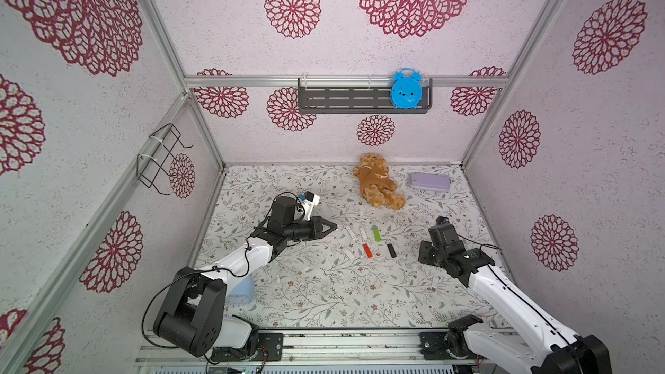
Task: Close the usb drive cover
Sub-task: Pick up the cover from the center of the board, then pick up the USB drive from the center of the board.
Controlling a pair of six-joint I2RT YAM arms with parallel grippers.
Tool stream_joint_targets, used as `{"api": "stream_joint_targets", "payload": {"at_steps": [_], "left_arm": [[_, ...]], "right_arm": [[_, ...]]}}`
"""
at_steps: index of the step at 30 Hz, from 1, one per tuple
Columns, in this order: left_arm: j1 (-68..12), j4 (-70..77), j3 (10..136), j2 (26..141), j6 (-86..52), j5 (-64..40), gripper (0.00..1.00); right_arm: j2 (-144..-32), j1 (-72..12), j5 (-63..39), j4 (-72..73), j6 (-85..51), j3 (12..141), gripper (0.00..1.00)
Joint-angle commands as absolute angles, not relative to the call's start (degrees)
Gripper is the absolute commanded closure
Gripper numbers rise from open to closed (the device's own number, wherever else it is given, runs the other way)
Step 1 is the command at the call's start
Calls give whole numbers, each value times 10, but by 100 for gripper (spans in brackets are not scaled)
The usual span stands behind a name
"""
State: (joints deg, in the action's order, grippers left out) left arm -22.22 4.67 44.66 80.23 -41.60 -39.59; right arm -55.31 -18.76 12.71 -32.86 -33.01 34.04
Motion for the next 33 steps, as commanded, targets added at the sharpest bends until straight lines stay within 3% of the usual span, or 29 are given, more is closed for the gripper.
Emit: {"api": "stream_joint_targets", "payload": {"at_steps": [1,16,33], "left_arm": [[-218,16,446,785,-405,-332,93],[-216,-22,459,769,-376,-302,92],[-215,-41,463,747,-368,-277,92]], "right_arm": [[-522,-165,99,-379,-449,306,49],[-558,-143,71,-373,-498,253,48],[-660,-191,-37,-224,-492,291,51]]}}
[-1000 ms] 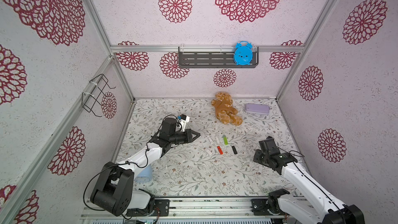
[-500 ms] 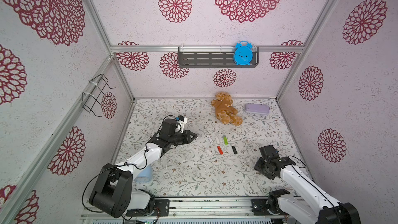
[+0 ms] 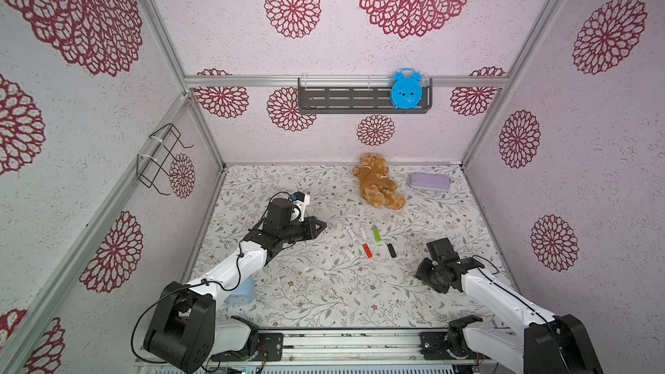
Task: Close the usb drive cover
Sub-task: Pick up the USB drive from the center of the board.
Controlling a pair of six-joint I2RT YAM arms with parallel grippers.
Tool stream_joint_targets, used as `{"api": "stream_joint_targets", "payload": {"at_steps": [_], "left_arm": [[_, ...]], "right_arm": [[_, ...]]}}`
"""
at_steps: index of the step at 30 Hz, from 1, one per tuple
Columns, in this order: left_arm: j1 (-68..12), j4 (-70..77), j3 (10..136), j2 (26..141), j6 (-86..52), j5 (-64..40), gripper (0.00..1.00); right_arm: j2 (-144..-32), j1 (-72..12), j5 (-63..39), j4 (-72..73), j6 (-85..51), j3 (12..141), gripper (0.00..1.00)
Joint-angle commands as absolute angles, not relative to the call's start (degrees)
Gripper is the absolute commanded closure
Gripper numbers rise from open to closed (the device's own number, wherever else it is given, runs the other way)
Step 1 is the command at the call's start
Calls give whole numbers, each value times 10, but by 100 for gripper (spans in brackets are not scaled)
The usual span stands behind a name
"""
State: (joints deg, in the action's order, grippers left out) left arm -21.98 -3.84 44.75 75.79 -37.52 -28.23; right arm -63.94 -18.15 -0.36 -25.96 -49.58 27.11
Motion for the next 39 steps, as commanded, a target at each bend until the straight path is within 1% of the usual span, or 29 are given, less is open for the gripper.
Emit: {"api": "stream_joint_targets", "payload": {"at_steps": [1,5,9,13,19,29,35,37,39], "left_arm": [[-216,-41,464,747,-367,-276,92],[-215,-42,468,748,-368,-279,92],[-216,-49,472,747,-365,-280,92],[-215,-47,465,738,-365,-271,92],[-216,-43,467,742,-364,-268,92],[-215,-47,468,741,-364,-269,92],[-215,-49,466,735,-363,-266,92],[-216,-50,468,736,-363,-267,92],[-215,-51,468,737,-362,-268,92]], "right_arm": [[-669,-194,-36,-218,-473,302,51],[-687,-194,-32,-231,-436,343,49],[-706,-190,1,-282,-428,369,49],[-683,-191,9,-292,-449,336,49],[-658,-197,-31,-272,-464,290,50],[-694,-240,-73,-228,-491,318,52],[-739,-247,-62,-181,-429,352,51],[-755,-247,-51,-195,-387,382,51],[-761,-244,-17,-217,-357,401,50]]}}
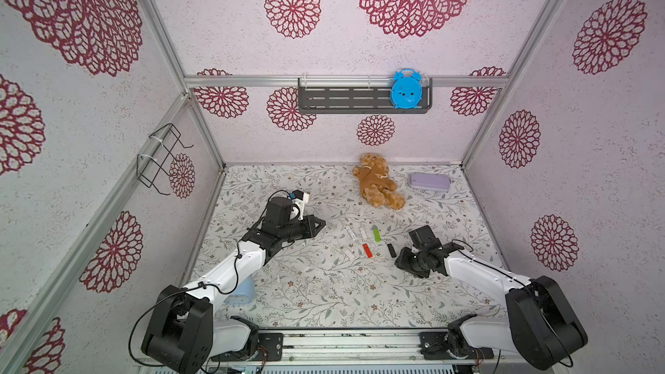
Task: Close the usb drive cover
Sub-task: Pick up the USB drive from the center of the board.
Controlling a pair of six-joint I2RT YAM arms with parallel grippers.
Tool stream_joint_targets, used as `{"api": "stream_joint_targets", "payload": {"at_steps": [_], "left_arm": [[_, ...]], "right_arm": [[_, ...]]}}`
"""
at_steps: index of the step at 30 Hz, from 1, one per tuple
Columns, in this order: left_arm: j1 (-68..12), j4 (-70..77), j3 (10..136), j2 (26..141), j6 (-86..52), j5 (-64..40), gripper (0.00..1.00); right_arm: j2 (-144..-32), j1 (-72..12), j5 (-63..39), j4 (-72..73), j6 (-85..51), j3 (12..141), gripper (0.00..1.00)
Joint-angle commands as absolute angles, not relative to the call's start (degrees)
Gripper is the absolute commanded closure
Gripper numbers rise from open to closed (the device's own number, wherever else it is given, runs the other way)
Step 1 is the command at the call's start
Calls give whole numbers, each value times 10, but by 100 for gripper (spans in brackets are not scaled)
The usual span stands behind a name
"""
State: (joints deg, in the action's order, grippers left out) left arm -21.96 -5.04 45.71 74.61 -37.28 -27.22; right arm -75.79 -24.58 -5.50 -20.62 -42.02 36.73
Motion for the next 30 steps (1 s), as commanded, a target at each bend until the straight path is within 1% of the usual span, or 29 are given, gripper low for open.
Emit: {"api": "stream_joint_targets", "payload": {"at_steps": [1,3,6,8,12,16,20,26,30], "left_arm": [[-215,-50,468,736,-363,-269,92],[-215,-49,468,737,-363,-271,92],[-215,-50,468,737,-363,-271,92],[-215,-51,469,737,-363,-274,92],[-216,-50,468,739,-363,-274,92],[-216,-50,472,742,-364,-277,92],[-215,-49,475,747,-361,-278,92],[-215,-40,479,758,-364,-287,92],[-215,-39,480,761,-363,-290,92]], "right_arm": [[-765,-238,-12,-223,-339,406,49],[-773,-225,-2,-234,-305,413,49],[-789,-208,-9,-221,-268,417,46],[-807,-201,-36,-213,-248,420,44],[-845,-199,-44,-238,-245,431,44],[-831,-200,-52,-256,-252,413,45],[-791,-210,-63,-292,-271,399,46],[-775,-242,-40,-338,-294,394,48],[-804,-265,23,-367,-288,412,53]]}}
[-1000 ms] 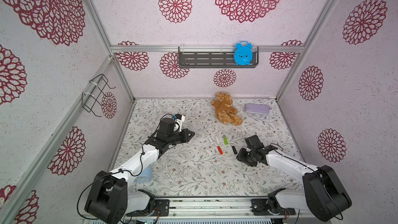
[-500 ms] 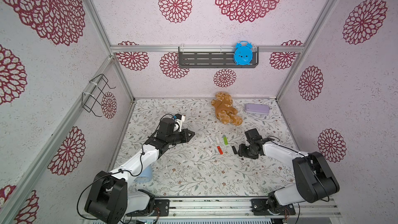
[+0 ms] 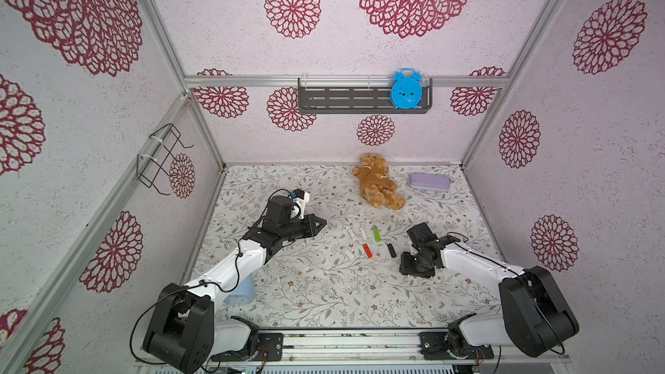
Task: Close the usb drive cover
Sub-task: Pick up the USB drive from the center of the board.
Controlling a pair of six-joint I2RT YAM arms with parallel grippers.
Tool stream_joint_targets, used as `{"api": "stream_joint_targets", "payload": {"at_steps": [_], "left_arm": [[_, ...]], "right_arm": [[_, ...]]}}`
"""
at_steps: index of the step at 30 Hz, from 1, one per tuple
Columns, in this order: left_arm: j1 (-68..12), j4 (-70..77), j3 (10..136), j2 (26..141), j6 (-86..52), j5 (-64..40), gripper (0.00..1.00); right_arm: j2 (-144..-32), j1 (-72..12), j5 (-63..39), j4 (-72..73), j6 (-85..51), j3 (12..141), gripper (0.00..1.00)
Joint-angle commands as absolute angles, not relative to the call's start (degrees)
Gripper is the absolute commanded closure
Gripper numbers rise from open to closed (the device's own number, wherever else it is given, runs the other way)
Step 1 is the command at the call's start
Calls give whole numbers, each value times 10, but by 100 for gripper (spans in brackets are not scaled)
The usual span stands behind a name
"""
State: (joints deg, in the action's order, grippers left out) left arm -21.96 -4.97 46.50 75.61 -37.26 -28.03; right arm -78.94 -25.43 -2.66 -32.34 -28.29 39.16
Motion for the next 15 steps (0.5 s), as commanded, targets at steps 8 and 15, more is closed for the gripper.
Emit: {"api": "stream_joint_targets", "payload": {"at_steps": [8,15], "left_arm": [[-215,-40,476,760,-363,-293,92],[-216,-45,475,756,-363,-290,92]], "right_arm": [[-850,-290,86,-405,-282,443,64],[-868,-290,65,-396,-279,434,69]]}}
